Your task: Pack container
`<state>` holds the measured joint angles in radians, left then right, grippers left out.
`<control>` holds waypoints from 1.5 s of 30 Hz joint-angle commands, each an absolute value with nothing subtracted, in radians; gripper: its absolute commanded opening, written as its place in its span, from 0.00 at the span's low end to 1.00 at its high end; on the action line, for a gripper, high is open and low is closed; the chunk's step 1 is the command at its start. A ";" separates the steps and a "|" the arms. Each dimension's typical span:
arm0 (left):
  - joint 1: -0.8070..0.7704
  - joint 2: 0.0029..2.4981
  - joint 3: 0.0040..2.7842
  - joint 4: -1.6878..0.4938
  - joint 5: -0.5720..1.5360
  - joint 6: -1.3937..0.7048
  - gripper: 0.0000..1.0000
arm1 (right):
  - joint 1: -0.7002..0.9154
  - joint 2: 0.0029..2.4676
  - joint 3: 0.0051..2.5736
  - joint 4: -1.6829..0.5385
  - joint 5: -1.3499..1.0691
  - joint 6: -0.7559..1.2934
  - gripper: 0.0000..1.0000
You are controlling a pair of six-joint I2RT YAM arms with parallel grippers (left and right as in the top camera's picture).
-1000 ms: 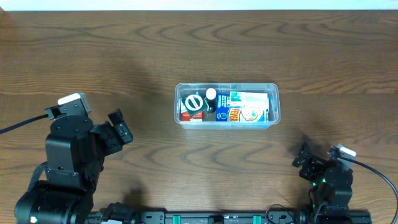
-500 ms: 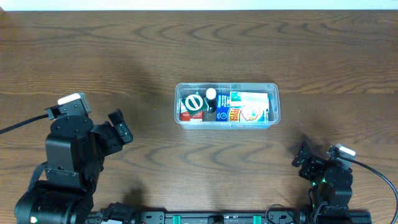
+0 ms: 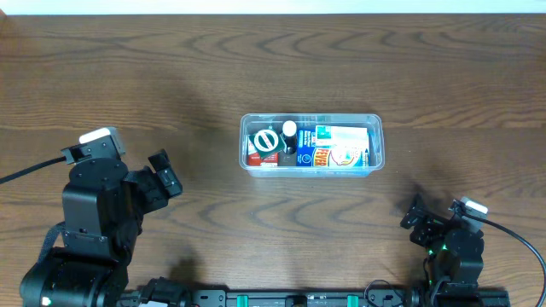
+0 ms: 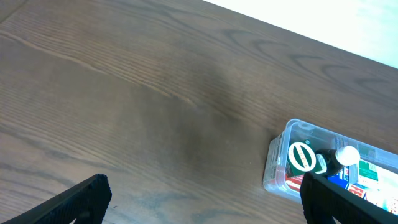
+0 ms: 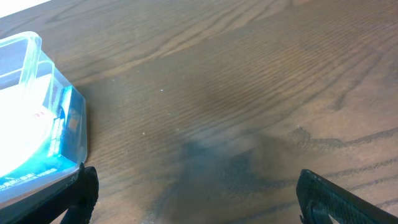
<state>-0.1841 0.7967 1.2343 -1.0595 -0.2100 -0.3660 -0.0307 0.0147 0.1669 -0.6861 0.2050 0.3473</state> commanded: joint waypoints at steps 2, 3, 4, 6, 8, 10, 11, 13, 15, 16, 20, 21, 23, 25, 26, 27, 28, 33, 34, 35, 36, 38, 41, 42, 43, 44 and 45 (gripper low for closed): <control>-0.178 0.797 1.250 -1.066 -0.222 -0.361 0.98 | -0.031 0.006 0.163 -0.684 0.202 0.332 0.99; -0.178 0.797 1.249 -1.074 -0.222 -0.361 0.98 | -0.031 0.006 0.163 -0.685 0.202 0.332 0.99; -0.178 0.797 1.248 -1.082 -0.222 -0.361 0.98 | -0.031 0.006 0.163 -0.684 0.202 0.332 0.99; -0.176 0.796 1.240 -1.093 -0.236 -0.340 0.98 | -0.031 0.006 0.163 -0.685 0.202 0.332 0.99; -0.162 0.787 1.211 -1.064 -0.244 -0.327 0.98 | -0.031 0.006 0.163 -0.685 0.202 0.332 0.99; -0.139 0.771 1.161 -1.010 -0.236 -0.326 0.98 | -0.031 0.006 0.163 -0.685 0.202 0.332 0.99; -0.127 0.759 1.129 -0.975 -0.224 -0.322 0.98 | -0.031 0.006 0.163 -0.684 0.202 0.332 0.99; -0.101 0.724 1.040 -0.878 -0.181 -0.280 0.98 | -0.031 0.006 0.163 -0.685 0.202 0.332 0.99; -0.081 0.675 0.933 -0.774 -0.139 -0.247 0.98 | -0.031 0.006 0.163 -0.685 0.202 0.332 0.99; -0.074 0.646 0.871 -0.721 -0.130 -0.244 0.98 | -0.031 0.006 0.163 -0.685 0.202 0.332 0.99; -0.062 0.528 0.661 -0.577 -0.123 -0.244 0.98 | -0.031 0.006 0.163 -0.684 0.202 0.332 0.99; -0.062 0.498 0.615 -0.550 -0.123 -0.244 0.98 | -0.031 0.006 0.163 -0.685 0.202 0.332 0.99; -0.062 0.434 0.523 -0.504 -0.122 -0.244 0.98 | -0.031 0.006 0.163 -0.685 0.202 0.332 0.99; -0.062 0.372 0.440 -0.474 -0.121 -0.245 0.98 | -0.031 0.006 0.163 -0.685 0.202 0.332 0.99; -0.062 0.341 0.402 -0.464 -0.119 -0.244 0.98 | -0.031 0.006 0.163 -0.685 0.202 0.332 0.99; -0.062 0.315 0.373 -0.461 -0.118 -0.245 0.98 | -0.031 0.006 0.163 -0.685 0.202 0.332 0.99; -0.062 0.292 0.347 -0.461 -0.115 -0.245 0.98 | -0.031 0.006 0.163 -0.685 0.202 0.332 0.99; -0.062 0.186 0.240 -0.461 -0.115 -0.244 0.98 | -0.031 0.006 0.163 -0.685 0.202 0.332 0.99; -0.062 0.170 0.224 -0.461 -0.115 -0.245 0.98 | -0.031 0.006 0.163 -0.685 0.202 0.332 0.99; -0.062 0.163 0.217 -0.462 -0.115 -0.245 0.98 | -0.031 0.006 0.163 -0.685 0.202 0.332 0.99; -0.062 0.152 0.206 -0.462 -0.115 -0.245 0.98 | -0.031 0.006 0.163 -0.685 0.202 0.332 0.99; -0.062 0.131 0.186 -0.462 -0.115 -0.245 0.98 | -0.031 0.006 0.163 -0.685 0.202 0.332 0.99; -0.062 0.092 0.156 -0.462 -0.115 -0.245 0.98 | -0.031 0.006 0.163 -0.685 0.202 0.332 0.99; -0.062 0.076 0.147 -0.462 -0.115 -0.245 0.98 | -0.031 0.006 0.163 -0.685 0.202 0.332 0.99; -0.062 0.056 0.137 -0.462 -0.115 -0.245 0.98 | -0.031 0.006 0.163 -0.685 0.202 0.332 0.99; -0.062 0.040 0.131 -0.462 -0.115 -0.245 0.98 | -0.031 0.006 0.163 -0.685 0.202 0.332 0.99; -0.062 0.027 0.131 -0.461 -0.115 -0.245 0.98 | -0.031 0.006 0.163 -0.685 0.202 0.332 0.99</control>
